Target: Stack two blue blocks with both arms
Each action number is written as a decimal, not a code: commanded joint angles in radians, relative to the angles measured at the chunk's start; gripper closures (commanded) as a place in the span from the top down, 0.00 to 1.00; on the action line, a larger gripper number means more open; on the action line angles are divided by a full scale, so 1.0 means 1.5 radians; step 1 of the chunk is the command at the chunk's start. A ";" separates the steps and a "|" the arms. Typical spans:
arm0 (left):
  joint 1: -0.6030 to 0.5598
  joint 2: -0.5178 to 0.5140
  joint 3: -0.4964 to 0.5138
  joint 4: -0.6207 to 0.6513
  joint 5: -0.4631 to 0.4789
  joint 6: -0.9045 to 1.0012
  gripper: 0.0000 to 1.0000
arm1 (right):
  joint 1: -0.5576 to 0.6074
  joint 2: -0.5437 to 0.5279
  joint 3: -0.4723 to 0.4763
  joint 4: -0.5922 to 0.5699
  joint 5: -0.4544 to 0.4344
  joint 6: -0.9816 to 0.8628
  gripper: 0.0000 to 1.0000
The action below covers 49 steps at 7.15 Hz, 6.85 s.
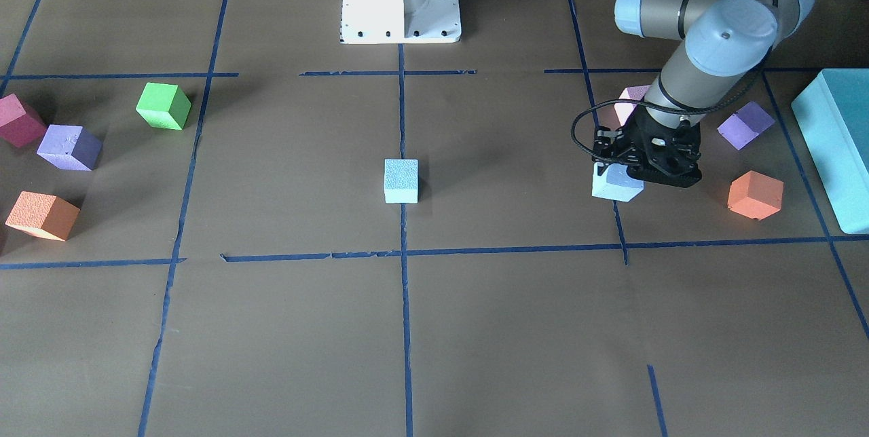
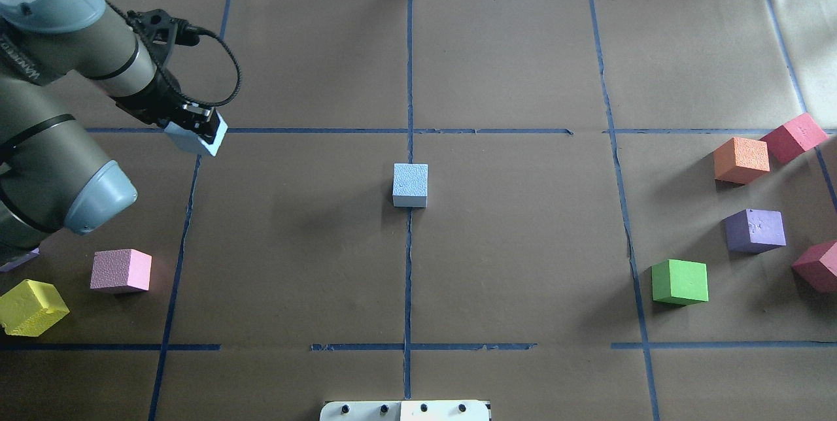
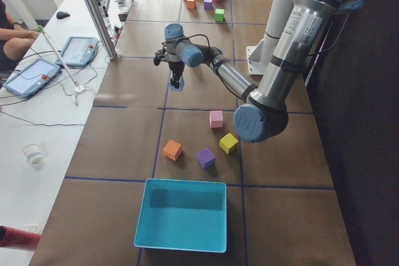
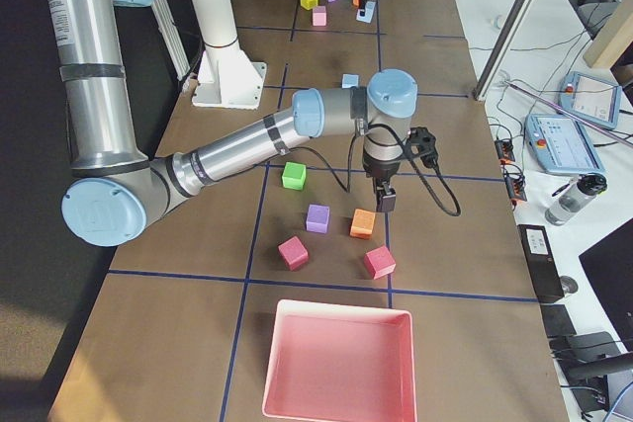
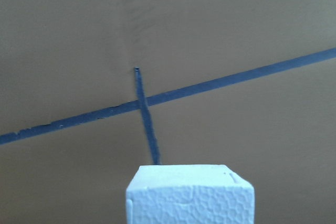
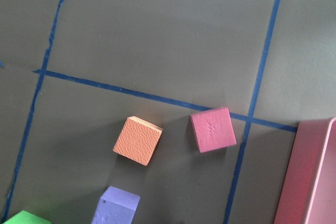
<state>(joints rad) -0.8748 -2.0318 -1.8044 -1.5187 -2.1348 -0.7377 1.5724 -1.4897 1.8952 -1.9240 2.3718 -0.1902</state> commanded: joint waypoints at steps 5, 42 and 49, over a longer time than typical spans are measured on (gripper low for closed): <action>0.135 -0.325 0.212 0.039 0.011 -0.252 0.00 | 0.038 -0.118 -0.023 0.004 -0.001 -0.059 1.00; -0.510 0.319 0.172 -0.090 -0.183 0.561 1.00 | 0.013 -0.169 -0.071 0.235 0.041 0.121 1.00; -0.511 0.329 0.171 -0.088 -0.176 0.556 1.00 | 0.013 -0.168 -0.071 0.235 0.038 0.120 1.00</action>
<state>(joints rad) -1.6413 -1.5387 -1.5478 -1.6508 -2.3994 0.0968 1.5923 -1.7411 1.7886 -1.5708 2.4295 -0.0107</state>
